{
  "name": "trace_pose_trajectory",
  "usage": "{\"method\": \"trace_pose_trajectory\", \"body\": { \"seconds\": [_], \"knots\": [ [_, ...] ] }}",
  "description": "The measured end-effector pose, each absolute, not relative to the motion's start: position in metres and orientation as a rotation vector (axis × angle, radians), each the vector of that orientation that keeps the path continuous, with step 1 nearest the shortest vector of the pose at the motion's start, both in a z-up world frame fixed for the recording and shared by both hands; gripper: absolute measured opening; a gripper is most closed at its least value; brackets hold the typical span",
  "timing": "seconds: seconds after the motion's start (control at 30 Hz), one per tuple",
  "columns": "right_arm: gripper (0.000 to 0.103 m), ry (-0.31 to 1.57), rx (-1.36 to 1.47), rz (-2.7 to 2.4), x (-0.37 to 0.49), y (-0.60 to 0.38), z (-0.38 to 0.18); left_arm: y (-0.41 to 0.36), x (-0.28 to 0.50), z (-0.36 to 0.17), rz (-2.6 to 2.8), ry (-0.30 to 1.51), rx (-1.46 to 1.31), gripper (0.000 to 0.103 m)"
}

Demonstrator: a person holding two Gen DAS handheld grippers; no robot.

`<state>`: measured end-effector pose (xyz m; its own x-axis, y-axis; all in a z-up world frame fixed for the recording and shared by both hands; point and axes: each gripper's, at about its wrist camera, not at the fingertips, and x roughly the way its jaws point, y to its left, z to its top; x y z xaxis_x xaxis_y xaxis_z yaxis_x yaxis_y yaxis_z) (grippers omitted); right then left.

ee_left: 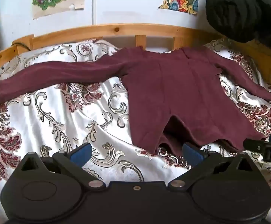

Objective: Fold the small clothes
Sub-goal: 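Move the right tool to the cuff of one maroon sleeve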

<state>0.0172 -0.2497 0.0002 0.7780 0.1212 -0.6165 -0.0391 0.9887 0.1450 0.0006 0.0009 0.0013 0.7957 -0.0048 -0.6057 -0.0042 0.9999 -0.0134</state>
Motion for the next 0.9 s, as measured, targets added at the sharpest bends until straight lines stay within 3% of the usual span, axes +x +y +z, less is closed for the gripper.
{"method": "trace_pose_trajectory", "body": {
  "seconds": [0.37, 0.5, 0.63, 0.9],
  "knots": [
    [0.103, 0.528, 0.086, -0.132, 0.053, -0.336, 0.021, 0.001, 0.05, 0.048, -0.144, 0.638, 0.136, 0.102],
    [0.103, 0.55, 0.206, -0.298, 0.086, -0.389, 0.02, -0.005, 0.087, 0.052, -0.148, 0.584, 0.191, 0.102],
    [0.103, 0.578, 0.422, -0.421, 0.111, -0.449, 0.013, -0.011, 0.123, 0.035, -0.128, 0.563, 0.154, 0.102],
    [0.103, 0.6, 0.623, -0.555, 0.155, -0.516, -0.001, -0.004, 0.163, -0.043, -0.13, 0.731, 0.107, 0.102]
  ]
}}
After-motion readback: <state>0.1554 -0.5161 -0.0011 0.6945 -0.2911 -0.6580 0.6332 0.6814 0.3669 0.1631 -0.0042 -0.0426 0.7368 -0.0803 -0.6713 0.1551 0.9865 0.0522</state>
